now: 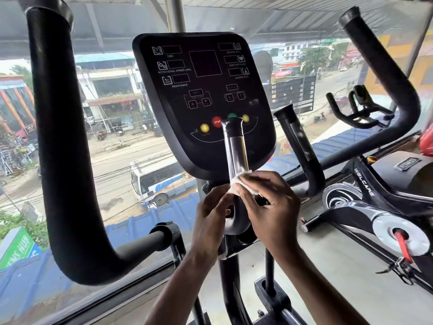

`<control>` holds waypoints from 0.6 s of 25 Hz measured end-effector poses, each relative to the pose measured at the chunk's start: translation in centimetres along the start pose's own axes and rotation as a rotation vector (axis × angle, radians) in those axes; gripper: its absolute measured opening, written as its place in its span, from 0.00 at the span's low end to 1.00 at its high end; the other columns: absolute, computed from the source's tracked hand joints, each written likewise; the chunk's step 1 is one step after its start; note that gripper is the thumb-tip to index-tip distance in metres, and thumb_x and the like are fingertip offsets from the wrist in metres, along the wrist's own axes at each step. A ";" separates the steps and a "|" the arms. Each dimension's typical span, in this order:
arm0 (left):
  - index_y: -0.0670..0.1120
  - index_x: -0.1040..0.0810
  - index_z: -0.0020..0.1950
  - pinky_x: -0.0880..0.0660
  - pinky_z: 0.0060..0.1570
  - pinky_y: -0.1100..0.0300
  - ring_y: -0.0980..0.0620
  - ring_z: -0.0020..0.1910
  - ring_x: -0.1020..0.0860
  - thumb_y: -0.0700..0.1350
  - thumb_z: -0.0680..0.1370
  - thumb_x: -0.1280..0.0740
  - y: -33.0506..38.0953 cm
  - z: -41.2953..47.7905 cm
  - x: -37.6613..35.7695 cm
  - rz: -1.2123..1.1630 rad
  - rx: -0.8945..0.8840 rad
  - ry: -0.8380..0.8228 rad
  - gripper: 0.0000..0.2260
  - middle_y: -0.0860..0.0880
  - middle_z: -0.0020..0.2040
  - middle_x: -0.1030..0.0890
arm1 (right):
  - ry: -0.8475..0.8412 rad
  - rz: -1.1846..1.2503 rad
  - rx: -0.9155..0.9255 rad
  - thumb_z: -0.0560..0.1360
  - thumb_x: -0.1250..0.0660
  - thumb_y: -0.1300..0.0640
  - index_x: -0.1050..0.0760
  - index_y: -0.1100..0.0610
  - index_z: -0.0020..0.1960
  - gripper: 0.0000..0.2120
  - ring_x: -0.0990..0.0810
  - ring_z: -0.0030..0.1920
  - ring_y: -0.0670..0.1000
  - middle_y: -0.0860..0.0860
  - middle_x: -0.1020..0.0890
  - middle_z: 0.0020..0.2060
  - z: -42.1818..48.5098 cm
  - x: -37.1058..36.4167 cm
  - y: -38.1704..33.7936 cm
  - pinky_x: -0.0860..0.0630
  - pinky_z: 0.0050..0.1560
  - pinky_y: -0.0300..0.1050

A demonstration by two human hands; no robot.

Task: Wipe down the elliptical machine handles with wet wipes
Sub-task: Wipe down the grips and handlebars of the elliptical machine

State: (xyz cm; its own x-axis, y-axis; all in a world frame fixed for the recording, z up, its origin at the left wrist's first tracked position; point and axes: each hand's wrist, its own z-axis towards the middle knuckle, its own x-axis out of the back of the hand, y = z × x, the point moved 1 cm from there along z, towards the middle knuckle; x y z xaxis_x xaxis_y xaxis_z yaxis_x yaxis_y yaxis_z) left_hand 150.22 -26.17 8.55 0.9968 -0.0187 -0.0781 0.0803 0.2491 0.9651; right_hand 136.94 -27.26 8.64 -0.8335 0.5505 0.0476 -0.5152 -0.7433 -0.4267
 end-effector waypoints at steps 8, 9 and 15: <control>0.49 0.17 0.61 0.22 0.57 0.52 0.47 0.56 0.17 0.49 0.78 0.34 0.1 0.2 -0.3 0.014 -0.045 0.043 0.14 0.48 0.54 0.14 | 0.022 -0.009 0.008 0.78 0.24 0.63 0.14 0.62 0.55 0.07 0.15 0.52 0.46 0.52 0.13 0.51 1.8 -0.1 0.8 0.21 0.56 0.39; 0.49 0.17 0.62 0.21 0.57 0.53 0.48 0.55 0.16 0.48 0.77 0.34 0.3 0.3 -0.4 0.009 -0.049 0.045 0.15 0.48 0.53 0.14 | 0.031 -0.014 0.003 0.78 0.24 0.63 0.14 0.62 0.55 0.07 0.15 0.52 0.47 0.52 0.13 0.51 2.0 -0.2 0.9 0.20 0.56 0.40; 0.49 0.16 0.58 0.24 0.54 0.58 0.56 0.48 0.18 0.48 0.74 0.33 1.3 0.7 -0.7 -0.003 -0.061 0.082 0.14 0.52 0.47 0.15 | 0.060 -0.044 0.016 0.79 0.26 0.62 0.14 0.62 0.55 0.07 0.16 0.51 0.45 0.53 0.13 0.50 3.8 -0.9 1.1 0.21 0.55 0.37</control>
State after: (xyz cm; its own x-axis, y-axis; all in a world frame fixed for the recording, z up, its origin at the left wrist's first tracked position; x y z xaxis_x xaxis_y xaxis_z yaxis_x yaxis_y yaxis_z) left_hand 149.59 -26.50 9.99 0.9929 0.0595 -0.1033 0.0802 0.3080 0.9480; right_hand 136.38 -30.05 11.53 -0.7968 0.6041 0.0113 -0.5544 -0.7235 -0.4113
